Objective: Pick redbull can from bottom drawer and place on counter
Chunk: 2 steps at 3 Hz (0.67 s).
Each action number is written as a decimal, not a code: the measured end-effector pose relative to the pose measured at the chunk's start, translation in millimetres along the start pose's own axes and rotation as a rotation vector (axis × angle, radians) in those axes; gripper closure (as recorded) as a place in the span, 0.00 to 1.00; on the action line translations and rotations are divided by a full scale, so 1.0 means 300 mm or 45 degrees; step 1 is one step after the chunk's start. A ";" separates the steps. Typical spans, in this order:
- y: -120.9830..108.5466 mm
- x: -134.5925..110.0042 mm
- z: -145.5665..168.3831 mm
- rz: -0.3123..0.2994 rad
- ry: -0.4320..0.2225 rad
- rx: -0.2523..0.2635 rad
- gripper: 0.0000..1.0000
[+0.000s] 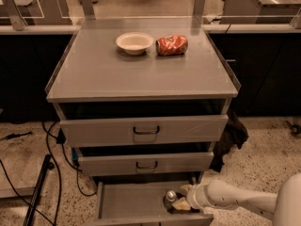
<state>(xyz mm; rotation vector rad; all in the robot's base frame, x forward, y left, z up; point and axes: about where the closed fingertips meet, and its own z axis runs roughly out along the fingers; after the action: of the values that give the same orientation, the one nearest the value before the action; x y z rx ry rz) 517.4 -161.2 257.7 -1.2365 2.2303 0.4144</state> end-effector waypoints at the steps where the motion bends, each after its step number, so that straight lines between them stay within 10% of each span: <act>1: -0.003 0.010 0.062 0.017 -0.001 -0.022 0.39; 2: 0.006 0.007 0.118 0.023 -0.015 -0.050 0.37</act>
Offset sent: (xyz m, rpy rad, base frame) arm 0.0148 0.0289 -0.0443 0.0582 0.0392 0.0190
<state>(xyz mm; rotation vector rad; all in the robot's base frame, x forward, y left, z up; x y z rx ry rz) 526.2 -143.7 228.1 -1.2316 2.2349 0.4729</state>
